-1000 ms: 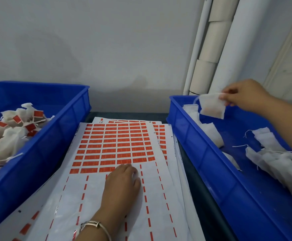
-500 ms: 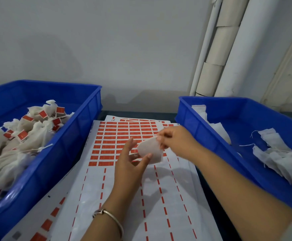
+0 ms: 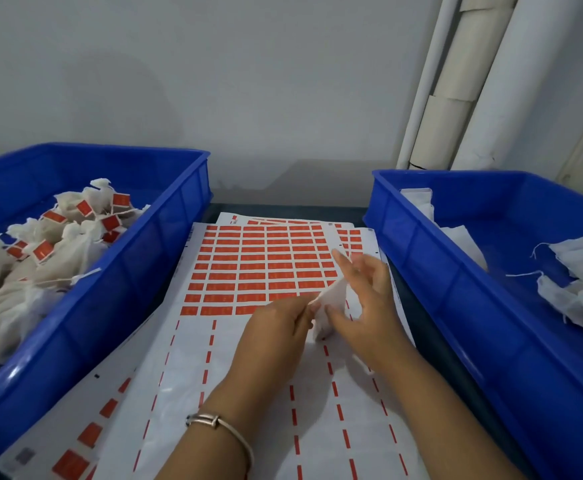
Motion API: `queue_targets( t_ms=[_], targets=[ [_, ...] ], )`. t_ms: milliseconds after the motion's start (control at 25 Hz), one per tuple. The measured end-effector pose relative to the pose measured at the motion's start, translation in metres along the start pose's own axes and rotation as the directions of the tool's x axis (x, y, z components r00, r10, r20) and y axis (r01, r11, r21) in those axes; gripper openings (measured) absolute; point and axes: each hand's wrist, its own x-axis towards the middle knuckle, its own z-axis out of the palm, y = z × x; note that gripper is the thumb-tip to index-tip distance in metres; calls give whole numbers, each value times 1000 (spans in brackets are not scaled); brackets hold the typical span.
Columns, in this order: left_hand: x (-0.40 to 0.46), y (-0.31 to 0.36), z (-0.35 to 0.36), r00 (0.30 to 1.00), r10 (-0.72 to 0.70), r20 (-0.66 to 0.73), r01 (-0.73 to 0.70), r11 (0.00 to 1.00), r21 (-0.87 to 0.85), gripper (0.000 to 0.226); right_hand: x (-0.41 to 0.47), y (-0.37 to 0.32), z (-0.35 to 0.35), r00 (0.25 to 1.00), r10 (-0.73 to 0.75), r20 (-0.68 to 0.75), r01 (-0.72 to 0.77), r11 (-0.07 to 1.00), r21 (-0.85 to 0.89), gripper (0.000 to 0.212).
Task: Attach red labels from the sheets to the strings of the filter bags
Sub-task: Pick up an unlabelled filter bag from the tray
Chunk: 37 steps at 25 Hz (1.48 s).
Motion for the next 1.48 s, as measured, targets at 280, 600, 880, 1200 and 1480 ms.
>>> queue_targets(
  t_ms=[280,600,880,1200,1480],
  targets=[
    [-4,7,-3,999,31,11,-31,997,-70,36,-4,-4,-6,998,-62,-14,64,975,214,16],
    [0,14,-8,956,-169,-241,127,975,-180,32,-2,5,-5,995,94,-30,-91,990,109,13],
    [4,9,-13,876,-330,-351,237,929,-284,34,-6,10,-3,904,206,376,-247,967,66,17],
    [12,-5,-13,812,-457,-362,356,881,-313,26,-6,3,-16,864,260,432,-443,800,405,18],
    [3,4,0,965,-233,-122,229,972,-48,5,2,7,-13,828,459,321,-498,340,798,15]
  ],
)
